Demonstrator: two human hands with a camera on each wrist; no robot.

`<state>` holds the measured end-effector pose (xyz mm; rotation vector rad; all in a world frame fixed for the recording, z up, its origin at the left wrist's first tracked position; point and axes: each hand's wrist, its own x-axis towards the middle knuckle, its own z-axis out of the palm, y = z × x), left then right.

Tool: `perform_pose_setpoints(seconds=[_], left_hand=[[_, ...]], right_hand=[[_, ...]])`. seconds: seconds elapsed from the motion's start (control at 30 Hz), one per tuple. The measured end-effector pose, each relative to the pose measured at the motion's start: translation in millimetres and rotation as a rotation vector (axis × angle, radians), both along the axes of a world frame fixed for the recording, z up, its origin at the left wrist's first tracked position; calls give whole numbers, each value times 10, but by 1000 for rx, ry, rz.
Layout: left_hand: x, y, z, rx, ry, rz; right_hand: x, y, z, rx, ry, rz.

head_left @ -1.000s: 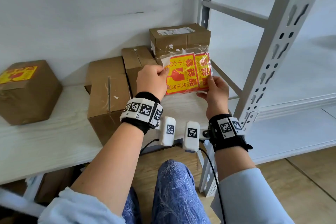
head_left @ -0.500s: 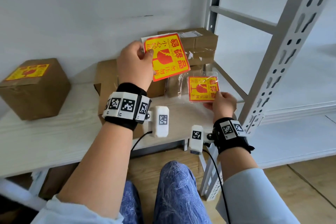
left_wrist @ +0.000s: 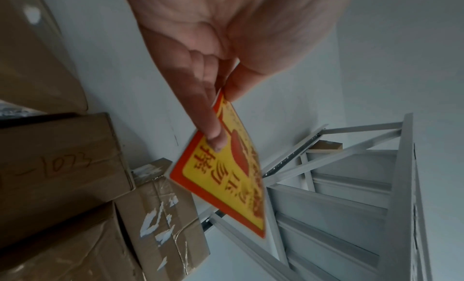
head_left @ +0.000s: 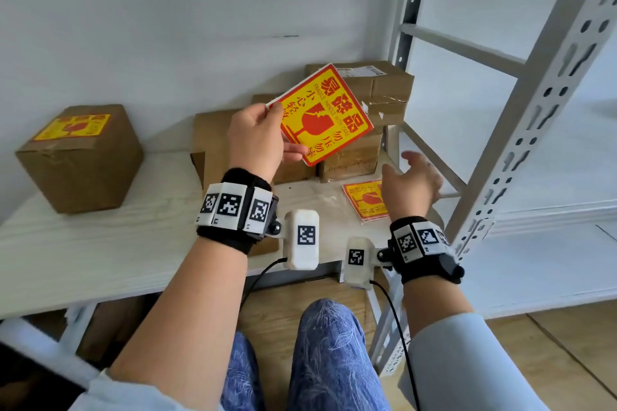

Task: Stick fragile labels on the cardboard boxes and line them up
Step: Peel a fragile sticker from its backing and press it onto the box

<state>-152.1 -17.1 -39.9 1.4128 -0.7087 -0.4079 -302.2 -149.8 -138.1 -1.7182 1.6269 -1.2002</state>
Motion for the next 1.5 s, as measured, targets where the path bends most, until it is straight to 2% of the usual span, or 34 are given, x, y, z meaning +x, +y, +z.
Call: perform_pose_setpoints(seconds=[0.1,0.17,0.2,0.27,0.4,0.47,0.63,0.73,1.1,1.33,1.5], left_hand=[[50,55,6,-24,11,0],[76,106,18,-27,8,7],[85,135,29,-26,7,8],[113,184,35,-23,-2,10],[171,236,7,-74,-23,5],[199,248,-14,-116,-1,-25],[271,380,-1,-170,107,-92],[307,481,10,-175,112,-138],[487,664,-103,-162,-68,-184],[518,660,-127,-159,-135,-129],[567,660,-156,-121,-254,-87]], right_hand=[[105,150,322,-177,-277,200],[157,281,562,-158,-494,382],[181,341,663,-160,-543,454],[257,456,794,-231,-502,507],[468,603,845,-555,-214,357],[613,668,828,-600,-199,426],[893,840,754,-610,-208,636],[1003,912,725,-603,-255,719],[1126,1088,734,-506,-353,917],[1179,1057,689,-456,-396,948],[1186,1043,680,-408,-400,963]])
